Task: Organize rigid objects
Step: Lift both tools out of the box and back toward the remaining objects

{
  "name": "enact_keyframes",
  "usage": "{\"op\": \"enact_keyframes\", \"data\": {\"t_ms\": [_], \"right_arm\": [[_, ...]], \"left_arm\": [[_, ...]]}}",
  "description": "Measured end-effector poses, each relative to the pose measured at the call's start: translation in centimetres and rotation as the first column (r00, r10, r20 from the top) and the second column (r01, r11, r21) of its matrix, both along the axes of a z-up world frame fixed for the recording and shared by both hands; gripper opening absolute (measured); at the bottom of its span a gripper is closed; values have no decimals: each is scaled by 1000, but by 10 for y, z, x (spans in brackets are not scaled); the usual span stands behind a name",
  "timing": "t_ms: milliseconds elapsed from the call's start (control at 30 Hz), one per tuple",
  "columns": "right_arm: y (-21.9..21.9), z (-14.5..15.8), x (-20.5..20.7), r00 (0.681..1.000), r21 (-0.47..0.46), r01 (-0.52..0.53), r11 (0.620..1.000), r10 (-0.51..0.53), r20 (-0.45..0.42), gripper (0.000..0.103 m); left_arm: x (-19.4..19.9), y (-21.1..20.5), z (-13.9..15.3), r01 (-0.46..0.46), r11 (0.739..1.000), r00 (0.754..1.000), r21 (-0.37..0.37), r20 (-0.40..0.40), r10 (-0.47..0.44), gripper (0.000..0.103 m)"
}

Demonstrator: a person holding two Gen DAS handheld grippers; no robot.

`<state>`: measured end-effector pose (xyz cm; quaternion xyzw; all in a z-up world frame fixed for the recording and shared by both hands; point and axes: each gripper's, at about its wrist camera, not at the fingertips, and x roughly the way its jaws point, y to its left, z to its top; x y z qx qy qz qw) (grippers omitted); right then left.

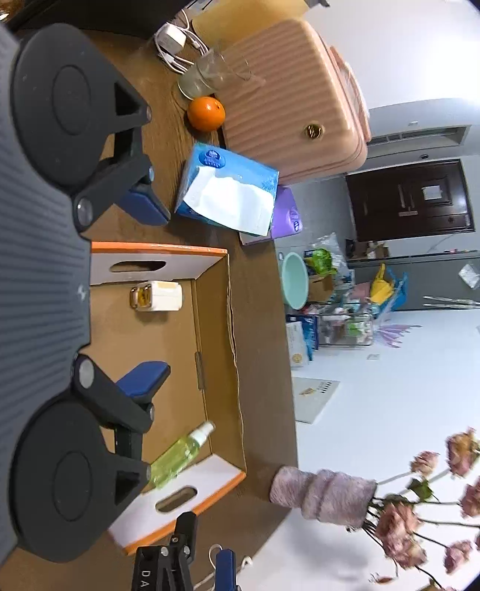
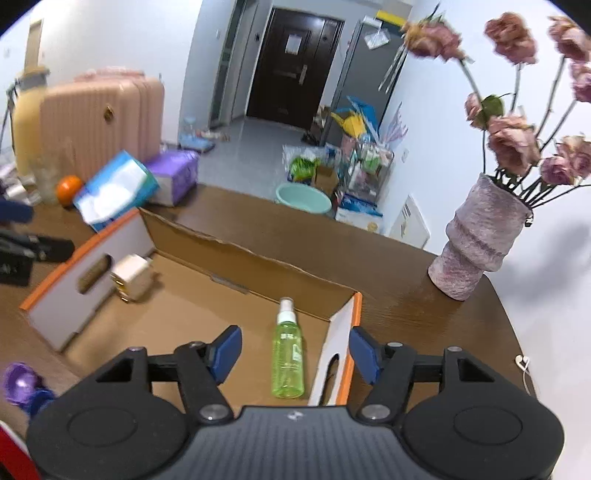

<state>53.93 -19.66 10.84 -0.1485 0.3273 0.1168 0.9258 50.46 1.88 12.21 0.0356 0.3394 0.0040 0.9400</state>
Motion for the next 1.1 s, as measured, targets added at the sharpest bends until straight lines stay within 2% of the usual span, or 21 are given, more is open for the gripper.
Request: {"op": "enact_keyframes", "data": {"t_ms": [67,133,267,433,600,700,800,967,1100], "right_arm": [[-4,6,-18,999,46,-2,999,1,32,80],[-8,11,-31,998,86,2,996,-7,62,84],[-14,14,-59,995,143,6,990,-20,100,84],[-18,10,-93,990,200,-8,980,-21,140,84],[-25,4,-121,984,261,-15,965,-32,176,84],[-28,0,-138,977,296,-25,955,-40,211,86],[-29,-3,-156,965,310,-39,950,-45,260,93],[-35,-8,-184,957,351,-45,935,-61,284,95],[-38,-15,-213,949,366,-56,929,-64,309,96]], "left_arm": [[-21,1,5,4,1000,999,-17,38,-3,88],[-40,1,8,3,1000,997,-29,74,-1,93],[-73,4,12,-14,999,990,-42,140,20,96],[-102,13,9,-38,997,984,-73,173,51,98],[-134,16,2,-49,997,968,-67,244,64,100],[-155,19,-1,-51,995,958,-89,276,74,101],[-175,21,-4,-50,994,948,-98,308,78,102],[-216,21,-5,-59,995,922,-85,378,87,103],[-252,15,-13,-100,994,889,-52,445,113,103]]}}
